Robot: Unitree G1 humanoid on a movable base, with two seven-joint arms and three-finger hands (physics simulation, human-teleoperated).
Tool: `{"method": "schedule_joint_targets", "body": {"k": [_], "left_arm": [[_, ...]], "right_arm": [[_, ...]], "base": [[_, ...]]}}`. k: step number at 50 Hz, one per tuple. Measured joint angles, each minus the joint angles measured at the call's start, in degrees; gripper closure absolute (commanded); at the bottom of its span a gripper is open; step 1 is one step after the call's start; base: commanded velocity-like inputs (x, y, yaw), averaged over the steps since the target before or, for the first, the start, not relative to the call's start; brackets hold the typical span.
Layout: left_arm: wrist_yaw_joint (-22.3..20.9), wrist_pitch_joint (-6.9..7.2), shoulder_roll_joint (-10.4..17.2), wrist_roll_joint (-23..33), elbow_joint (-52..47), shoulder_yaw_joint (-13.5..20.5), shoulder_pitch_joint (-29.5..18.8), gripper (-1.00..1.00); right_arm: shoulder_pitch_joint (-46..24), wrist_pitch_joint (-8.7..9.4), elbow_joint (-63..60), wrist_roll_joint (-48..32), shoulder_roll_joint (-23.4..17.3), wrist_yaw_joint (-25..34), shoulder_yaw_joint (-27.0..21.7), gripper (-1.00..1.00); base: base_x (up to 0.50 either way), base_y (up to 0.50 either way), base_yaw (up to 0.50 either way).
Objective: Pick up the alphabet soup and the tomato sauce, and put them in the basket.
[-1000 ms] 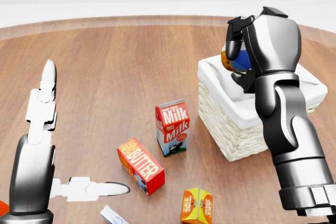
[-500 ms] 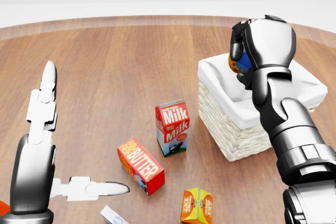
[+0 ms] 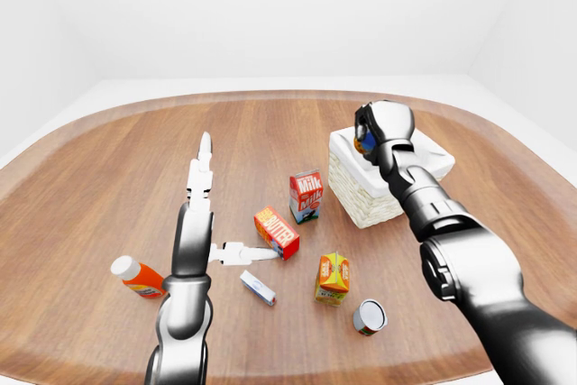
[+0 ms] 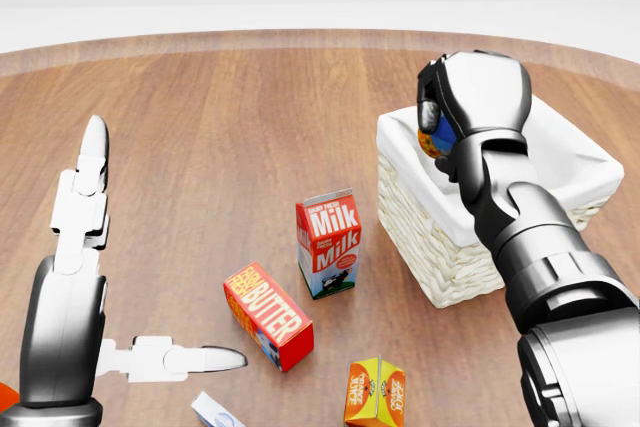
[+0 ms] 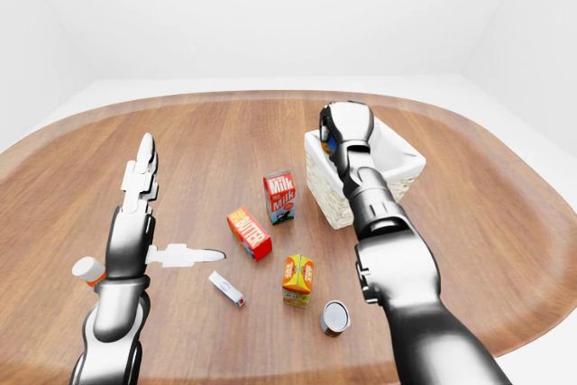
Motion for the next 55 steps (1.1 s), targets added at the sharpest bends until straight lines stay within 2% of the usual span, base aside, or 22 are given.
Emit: {"method": "schedule_joint_targets", "body": {"k": [31, 55], "left_arm": [[0.1, 0.00, 0.0, -0.1, 0.2, 0.1, 0.1, -1.00], [0.1, 0.00, 0.0, -0.1, 0.2, 0.1, 0.0, -1.00]], "right_arm": [[-1.6, 6.10, 4.0, -0.3, -2.0, 0.0, -1.1, 1.00], [1.4, 7.51, 5.3, 0.5, -2.9, 0.0, -2.1, 1.00]], "base": [[0.00, 0.00, 0.00], [0.00, 0.00, 0.00]]}}
